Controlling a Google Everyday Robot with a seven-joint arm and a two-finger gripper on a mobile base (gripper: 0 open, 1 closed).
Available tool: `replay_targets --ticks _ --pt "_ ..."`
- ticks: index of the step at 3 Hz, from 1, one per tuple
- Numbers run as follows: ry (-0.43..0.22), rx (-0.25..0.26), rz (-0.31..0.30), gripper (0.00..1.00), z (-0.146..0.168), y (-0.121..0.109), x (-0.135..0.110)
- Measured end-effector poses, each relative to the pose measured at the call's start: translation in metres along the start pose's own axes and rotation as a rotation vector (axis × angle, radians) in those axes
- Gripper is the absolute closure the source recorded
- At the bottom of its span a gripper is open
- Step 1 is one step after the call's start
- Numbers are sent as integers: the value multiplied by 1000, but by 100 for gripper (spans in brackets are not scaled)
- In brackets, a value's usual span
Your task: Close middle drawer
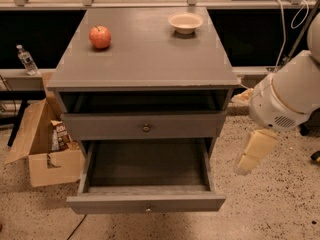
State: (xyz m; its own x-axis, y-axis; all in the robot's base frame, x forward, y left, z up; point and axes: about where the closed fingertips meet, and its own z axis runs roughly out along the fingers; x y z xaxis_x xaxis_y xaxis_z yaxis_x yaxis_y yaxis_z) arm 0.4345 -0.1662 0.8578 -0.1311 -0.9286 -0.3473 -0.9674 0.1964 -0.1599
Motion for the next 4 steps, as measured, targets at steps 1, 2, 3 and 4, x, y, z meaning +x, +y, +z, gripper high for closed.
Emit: replay_targets --ticks 1,2,3,4 --pt "0 0 -1 0 0 0 0" --pt "14 10 -49 0 10 4 -3" --pt "30 -34 -117 0 64 18 2" --pt "3 -106 -129 0 129 33 21"
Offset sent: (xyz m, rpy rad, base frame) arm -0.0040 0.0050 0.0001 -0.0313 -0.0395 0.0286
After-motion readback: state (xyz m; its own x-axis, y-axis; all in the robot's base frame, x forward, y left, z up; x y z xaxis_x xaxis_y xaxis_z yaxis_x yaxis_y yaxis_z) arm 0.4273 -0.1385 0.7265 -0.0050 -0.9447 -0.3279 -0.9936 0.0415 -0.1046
